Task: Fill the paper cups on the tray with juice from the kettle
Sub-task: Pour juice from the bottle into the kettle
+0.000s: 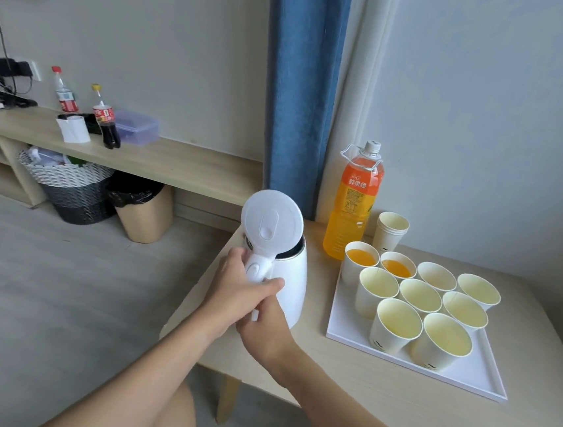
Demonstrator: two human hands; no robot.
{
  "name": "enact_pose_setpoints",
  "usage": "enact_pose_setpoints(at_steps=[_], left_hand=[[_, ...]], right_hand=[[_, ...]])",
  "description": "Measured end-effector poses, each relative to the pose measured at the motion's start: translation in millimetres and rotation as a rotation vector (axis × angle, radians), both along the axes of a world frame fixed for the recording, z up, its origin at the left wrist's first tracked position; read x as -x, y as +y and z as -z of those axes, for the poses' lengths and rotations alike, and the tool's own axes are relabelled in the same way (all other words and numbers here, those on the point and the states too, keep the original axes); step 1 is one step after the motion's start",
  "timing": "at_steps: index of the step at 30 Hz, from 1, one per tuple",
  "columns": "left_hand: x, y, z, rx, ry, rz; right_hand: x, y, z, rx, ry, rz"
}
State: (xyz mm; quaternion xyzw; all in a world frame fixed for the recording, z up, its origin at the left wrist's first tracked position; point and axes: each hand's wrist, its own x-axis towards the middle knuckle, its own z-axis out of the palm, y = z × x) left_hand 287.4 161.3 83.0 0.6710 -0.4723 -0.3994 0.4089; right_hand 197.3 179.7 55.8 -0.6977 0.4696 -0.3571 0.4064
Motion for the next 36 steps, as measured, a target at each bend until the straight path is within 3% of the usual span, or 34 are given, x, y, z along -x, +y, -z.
enact_pose_setpoints(at_steps=[3,8,19,22,27,36], left_hand=[[-7.9,-3.6,1.7,0.020,-0.098,-0.007],[-20.8,-14.8,8.2,0.057,-0.218,-0.009],[-34.4,-67.3,10.7,0.096,-0.371,0.162],[-37.6,-71.3,11.8,0.095,-0.396,0.191],[-43.6,-75.6,11.9,0.077,-0.428,0.236],[-51.8,-80.1,3.0,0.037,-0.518,0.296]], right_hand=[[20.0,-10.8,5.1,-0.113,0.144,0.183],[55.7,-67.8,-40.2,0.083,0.224,0.507],[115.3,-235.4,-117.6,0.377,0.722,0.760],[123.2,-262.1,-136.1,0.335,0.788,0.736],[135.2,-311.1,-139.3,0.181,0.955,0.512],[133.2,-316.6,-155.8,0.203,0.874,0.454]])
